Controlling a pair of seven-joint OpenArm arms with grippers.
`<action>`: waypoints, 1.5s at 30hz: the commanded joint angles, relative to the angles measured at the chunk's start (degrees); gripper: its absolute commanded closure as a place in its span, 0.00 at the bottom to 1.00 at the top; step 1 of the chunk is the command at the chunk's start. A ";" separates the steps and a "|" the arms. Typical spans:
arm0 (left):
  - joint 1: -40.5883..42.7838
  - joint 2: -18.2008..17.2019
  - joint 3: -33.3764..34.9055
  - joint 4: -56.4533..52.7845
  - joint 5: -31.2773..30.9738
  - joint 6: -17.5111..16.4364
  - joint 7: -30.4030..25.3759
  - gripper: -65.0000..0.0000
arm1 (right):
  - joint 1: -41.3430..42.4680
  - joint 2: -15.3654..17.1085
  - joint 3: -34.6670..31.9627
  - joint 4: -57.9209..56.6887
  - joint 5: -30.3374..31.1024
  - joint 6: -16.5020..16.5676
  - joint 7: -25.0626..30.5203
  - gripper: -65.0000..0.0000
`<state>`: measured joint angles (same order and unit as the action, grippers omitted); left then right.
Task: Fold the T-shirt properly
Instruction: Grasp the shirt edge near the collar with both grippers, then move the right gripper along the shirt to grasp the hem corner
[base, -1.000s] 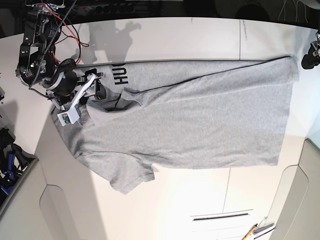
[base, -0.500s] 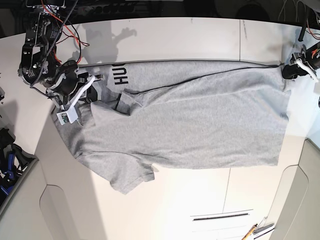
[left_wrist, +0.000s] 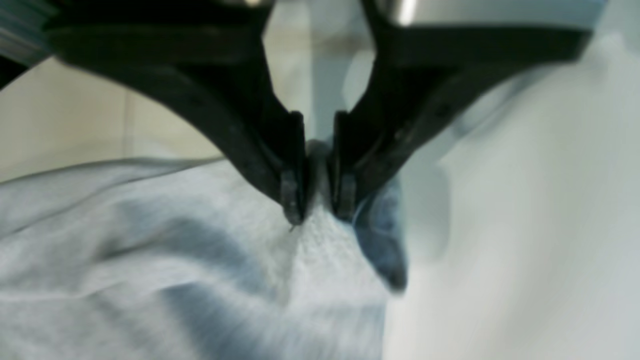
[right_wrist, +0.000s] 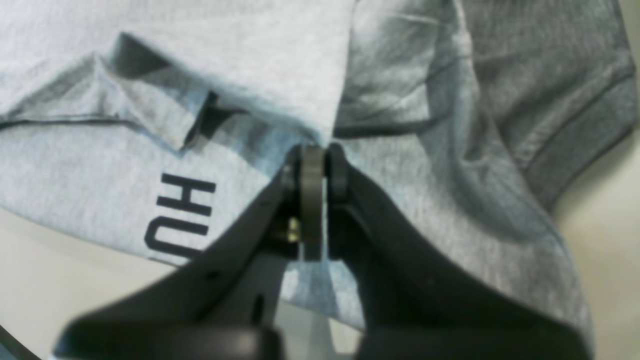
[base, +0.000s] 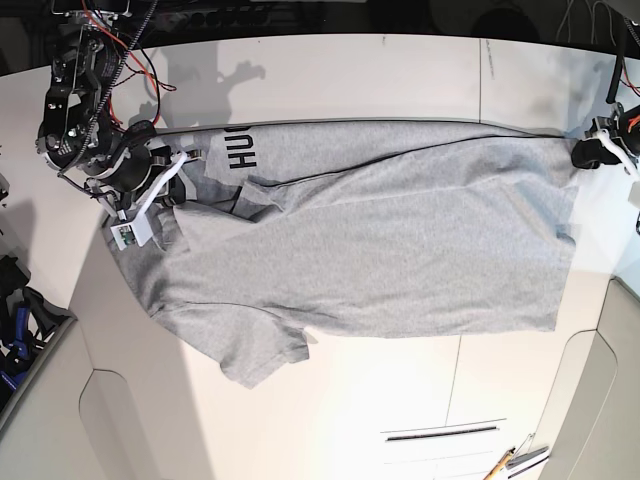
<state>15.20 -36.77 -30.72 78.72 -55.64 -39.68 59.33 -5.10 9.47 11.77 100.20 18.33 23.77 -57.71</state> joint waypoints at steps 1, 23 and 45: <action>-0.59 -1.42 -1.68 2.40 -1.14 -0.32 -0.50 0.86 | 0.63 0.31 0.22 0.85 0.57 -0.04 1.11 1.00; 0.20 0.66 -0.63 7.15 5.01 -0.32 -3.58 0.74 | 0.63 0.31 0.22 0.85 0.74 -0.04 0.94 1.00; 5.40 2.16 9.46 1.16 20.61 8.61 -4.81 1.00 | -8.96 0.70 0.22 -2.82 -2.01 -0.02 -3.10 1.00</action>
<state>19.22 -34.20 -21.63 80.51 -39.62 -32.01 47.72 -13.37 9.72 11.92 97.43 17.65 23.79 -57.63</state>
